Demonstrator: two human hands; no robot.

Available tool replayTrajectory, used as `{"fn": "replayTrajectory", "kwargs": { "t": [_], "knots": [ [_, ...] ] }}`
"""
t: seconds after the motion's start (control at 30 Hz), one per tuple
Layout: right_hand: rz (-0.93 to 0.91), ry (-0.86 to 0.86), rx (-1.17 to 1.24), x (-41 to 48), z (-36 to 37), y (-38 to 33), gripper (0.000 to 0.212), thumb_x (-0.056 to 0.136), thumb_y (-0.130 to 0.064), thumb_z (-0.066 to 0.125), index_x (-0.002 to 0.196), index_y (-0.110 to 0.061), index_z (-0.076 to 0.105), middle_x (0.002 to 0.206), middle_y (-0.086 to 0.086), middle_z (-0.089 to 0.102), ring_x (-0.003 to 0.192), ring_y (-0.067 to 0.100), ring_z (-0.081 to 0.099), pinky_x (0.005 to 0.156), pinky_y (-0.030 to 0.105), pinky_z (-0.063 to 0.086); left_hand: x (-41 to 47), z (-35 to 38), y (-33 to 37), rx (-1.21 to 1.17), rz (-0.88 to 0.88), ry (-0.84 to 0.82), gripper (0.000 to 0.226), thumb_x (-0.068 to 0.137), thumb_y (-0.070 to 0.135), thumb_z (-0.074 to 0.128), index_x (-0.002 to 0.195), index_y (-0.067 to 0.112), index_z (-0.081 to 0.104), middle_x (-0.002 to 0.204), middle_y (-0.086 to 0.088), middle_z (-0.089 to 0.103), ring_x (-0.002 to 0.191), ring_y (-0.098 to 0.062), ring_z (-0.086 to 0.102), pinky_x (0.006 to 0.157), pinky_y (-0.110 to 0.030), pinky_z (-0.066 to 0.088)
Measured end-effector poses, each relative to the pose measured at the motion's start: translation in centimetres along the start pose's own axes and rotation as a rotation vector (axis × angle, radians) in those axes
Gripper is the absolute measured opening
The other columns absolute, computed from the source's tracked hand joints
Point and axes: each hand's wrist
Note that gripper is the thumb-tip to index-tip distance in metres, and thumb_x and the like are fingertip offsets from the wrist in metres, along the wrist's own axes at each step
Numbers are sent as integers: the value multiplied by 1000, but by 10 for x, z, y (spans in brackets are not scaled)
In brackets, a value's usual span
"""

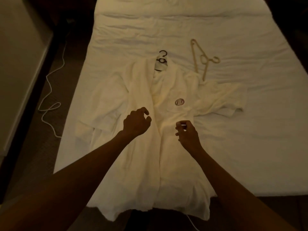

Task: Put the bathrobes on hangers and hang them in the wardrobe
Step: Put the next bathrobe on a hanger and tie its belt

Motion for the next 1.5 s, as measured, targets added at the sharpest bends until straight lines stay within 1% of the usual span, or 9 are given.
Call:
{"fn": "replayTrajectory", "kwargs": {
  "t": [0.1, 0.2, 0.5, 0.7, 1.0, 1.2, 1.33, 1.43, 1.5],
  "knots": [
    [-13, 9, -24, 49, 9, -22, 27, 98, -39, 49, 111, -16, 55, 104, 2, 66, 84, 20, 68, 76, 41, 56, 49, -9, 6, -19, 18, -10, 25, 92, 37, 53, 114, 28, 60, 92, 4, 70, 98, -22, 61, 85, -41, 52],
    [8, 3, -53, 95, 19, -40, 28, 99, -35, 51, 114, -13, 54, 105, -1, 63, 90, 22, 67, 71, 30, 50, 94, -13, 7, -52, 54, -8, 24, 92, 33, 54, 115, 25, 59, 87, 3, 70, 93, -21, 62, 82, -40, 53],
    [30, 46, -100, 199, 27, -54, 28, 97, -35, 54, 116, -14, 55, 104, 0, 64, 86, 19, 63, 79, 36, 50, 209, -2, 25, -138, 159, 17, 27, 95, 17, 58, 120, 10, 57, 94, -9, 70, 90, -25, 64, 77, -36, 51],
    [-29, 0, -172, 267, 28, -55, 31, 95, -32, 57, 119, -13, 55, 109, 4, 65, 92, 19, 64, 84, 39, 53, 281, 21, 34, -98, 87, -4, 37, 96, 28, 59, 128, 10, 50, 117, -14, 60, 108, -29, 57, 83, -32, 41],
    [-115, -81, -314, 356, 50, -56, 37, 94, -32, 59, 124, -12, 52, 119, 9, 59, 107, 23, 58, 94, 40, 48, 342, 54, 28, 87, -129, -13, 65, 96, 46, 54, 142, 9, 28, 135, -19, 43, 112, -40, 54, 88, -46, 46],
    [-65, -183, -392, 396, 65, -61, 44, 96, -37, 55, 129, -9, 54, 127, 12, 58, 114, 27, 56, 97, 35, 43, 357, 57, 21, 211, -106, 54, 42, 98, 34, 52, 130, 8, 45, 119, -15, 57, 104, -36, 59, 83, -43, 47],
    [-23, -226, -362, 407, 62, -61, 42, 97, -37, 53, 127, -9, 58, 127, 10, 60, 116, 26, 56, 93, 28, 39, 365, 48, 20, 25, -111, 137, 15, 94, 18, 53, 99, 8, 64, 92, -9, 67, 86, -29, 62, 71, -34, 46],
    [36, -273, -253, 414, 53, -58, 38, 98, -37, 50, 124, -12, 62, 121, 7, 65, 113, 25, 59, 97, 29, 43, 365, 38, 44, -65, 17, 168, 16, 92, 17, 56, 79, 8, 59, 70, -4, 59, 69, -24, 56, 66, -36, 48],
    [88, -265, -60, 416, 45, -57, 33, 99, -35, 49, 118, -12, 64, 110, 8, 69, 102, 26, 65, 97, 41, 50, 370, 34, 71, -87, 107, 193, 20, 89, 16, 58, 71, 12, 50, 61, 2, 48, 60, -21, 48, 59, -35, 39]
  ]
}}
Point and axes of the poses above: each hand's wrist, its own x-axis towards the middle knuckle, its own z-axis out of the palm, y = z × x
